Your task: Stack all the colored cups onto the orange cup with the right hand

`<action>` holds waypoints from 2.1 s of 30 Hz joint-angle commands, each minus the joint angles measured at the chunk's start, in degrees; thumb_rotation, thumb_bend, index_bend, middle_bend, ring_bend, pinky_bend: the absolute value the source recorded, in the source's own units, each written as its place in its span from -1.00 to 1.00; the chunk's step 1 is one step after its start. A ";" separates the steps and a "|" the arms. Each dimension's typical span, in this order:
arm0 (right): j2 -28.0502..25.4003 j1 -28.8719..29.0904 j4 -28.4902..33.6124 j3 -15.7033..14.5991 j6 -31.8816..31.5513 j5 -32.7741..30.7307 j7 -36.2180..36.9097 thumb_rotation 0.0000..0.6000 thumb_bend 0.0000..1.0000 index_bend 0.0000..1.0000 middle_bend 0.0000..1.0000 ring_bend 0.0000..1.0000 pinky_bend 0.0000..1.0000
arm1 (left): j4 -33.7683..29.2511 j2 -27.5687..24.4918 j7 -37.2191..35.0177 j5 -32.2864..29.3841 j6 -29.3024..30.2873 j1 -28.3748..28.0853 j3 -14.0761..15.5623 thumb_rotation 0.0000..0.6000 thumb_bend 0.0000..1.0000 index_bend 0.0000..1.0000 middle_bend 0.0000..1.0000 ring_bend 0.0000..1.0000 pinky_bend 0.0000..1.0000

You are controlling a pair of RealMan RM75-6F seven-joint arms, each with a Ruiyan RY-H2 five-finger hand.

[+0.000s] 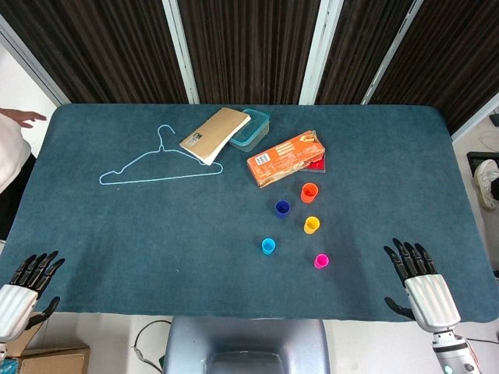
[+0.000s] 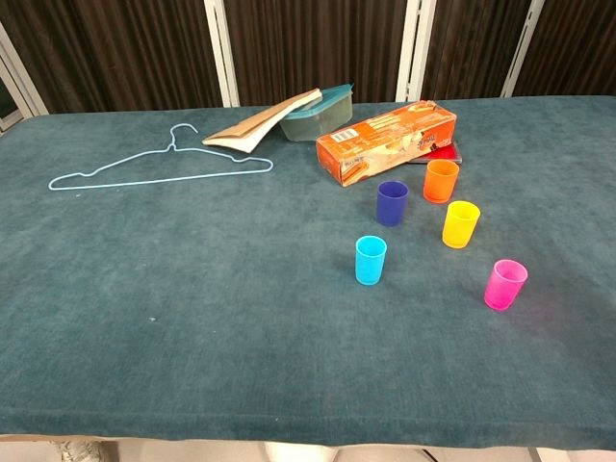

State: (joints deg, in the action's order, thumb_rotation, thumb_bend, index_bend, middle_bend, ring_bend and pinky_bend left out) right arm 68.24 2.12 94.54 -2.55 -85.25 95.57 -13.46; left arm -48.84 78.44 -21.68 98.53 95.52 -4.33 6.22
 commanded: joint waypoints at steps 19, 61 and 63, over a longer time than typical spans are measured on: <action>10.81 26.42 2.86 20.41 25.81 -29.03 -20.86 1.00 -0.44 -0.86 -1.00 -1.00 -1.00 | 0.36 -0.16 -0.98 -0.13 0.78 0.28 -0.09 1.00 -0.22 -1.00 -1.00 -1.00 -0.85; 33.76 50.31 -23.41 19.56 28.96 -59.78 -34.27 1.00 -0.06 -0.05 -1.00 -1.00 -1.00 | 1.65 -0.11 -3.14 -0.54 -0.35 -0.11 -0.13 1.00 -0.22 -1.00 -1.00 -1.00 -0.84; 34.22 50.58 -24.14 19.63 29.13 -59.98 -33.90 1.00 -0.03 0.01 -1.00 -1.00 -0.98 | 1.70 -0.12 -3.21 -0.61 -0.37 -0.11 -0.16 1.00 -0.22 -1.00 -1.00 -1.00 -0.85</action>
State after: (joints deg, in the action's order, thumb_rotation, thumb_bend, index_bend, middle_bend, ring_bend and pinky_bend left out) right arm 102.20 52.50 70.69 17.03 -56.25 35.75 -47.58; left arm -47.15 78.32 -24.90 97.92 95.15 -4.44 6.05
